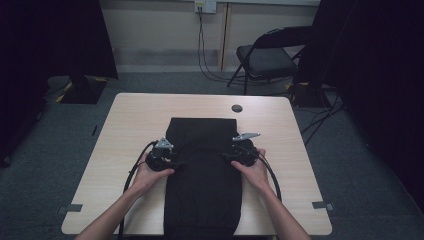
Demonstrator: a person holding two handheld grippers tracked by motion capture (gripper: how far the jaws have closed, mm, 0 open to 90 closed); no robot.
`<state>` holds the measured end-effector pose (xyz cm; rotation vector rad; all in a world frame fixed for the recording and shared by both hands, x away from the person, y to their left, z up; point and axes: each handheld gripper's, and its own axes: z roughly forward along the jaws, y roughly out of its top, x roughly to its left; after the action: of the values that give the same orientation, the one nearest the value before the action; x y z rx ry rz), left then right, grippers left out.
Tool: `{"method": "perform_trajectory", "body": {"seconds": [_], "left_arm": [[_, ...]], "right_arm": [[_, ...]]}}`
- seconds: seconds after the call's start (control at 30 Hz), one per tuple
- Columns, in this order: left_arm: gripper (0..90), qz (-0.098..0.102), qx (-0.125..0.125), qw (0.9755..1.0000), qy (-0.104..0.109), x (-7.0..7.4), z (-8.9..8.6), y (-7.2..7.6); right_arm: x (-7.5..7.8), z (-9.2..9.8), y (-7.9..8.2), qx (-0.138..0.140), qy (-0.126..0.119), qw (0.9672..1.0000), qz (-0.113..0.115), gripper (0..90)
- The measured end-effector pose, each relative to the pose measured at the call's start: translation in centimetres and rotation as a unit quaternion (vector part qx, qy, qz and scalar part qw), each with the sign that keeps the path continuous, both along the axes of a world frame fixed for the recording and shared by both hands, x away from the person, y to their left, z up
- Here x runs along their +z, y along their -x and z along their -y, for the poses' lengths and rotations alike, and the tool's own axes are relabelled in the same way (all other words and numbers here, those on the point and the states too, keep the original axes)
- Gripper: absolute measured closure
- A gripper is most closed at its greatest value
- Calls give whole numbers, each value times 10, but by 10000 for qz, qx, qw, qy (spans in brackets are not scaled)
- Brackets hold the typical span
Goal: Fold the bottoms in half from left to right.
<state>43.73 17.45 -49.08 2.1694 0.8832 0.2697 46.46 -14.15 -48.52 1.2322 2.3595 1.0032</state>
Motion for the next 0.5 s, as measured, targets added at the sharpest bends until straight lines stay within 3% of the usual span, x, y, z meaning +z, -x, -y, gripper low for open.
{"method": "perform_trajectory", "body": {"seconds": [0.13,0.33,0.43,0.5], "left_arm": [[433,-19,-92,10000,19,0,-1,13],[435,-383,-245,9990,56,7,-5,36],[449,-265,-75,9992,290,16,-15,32],[448,-168,169,9990,374,21,-23,19]], "right_arm": [[-9,2,13,89,-34,9997,211,427],[-5,-1,33,396,120,9991,50,426],[3,-3,41,651,250,9975,-149,419],[9,3,36,497,-4,9988,-27,387]]}}
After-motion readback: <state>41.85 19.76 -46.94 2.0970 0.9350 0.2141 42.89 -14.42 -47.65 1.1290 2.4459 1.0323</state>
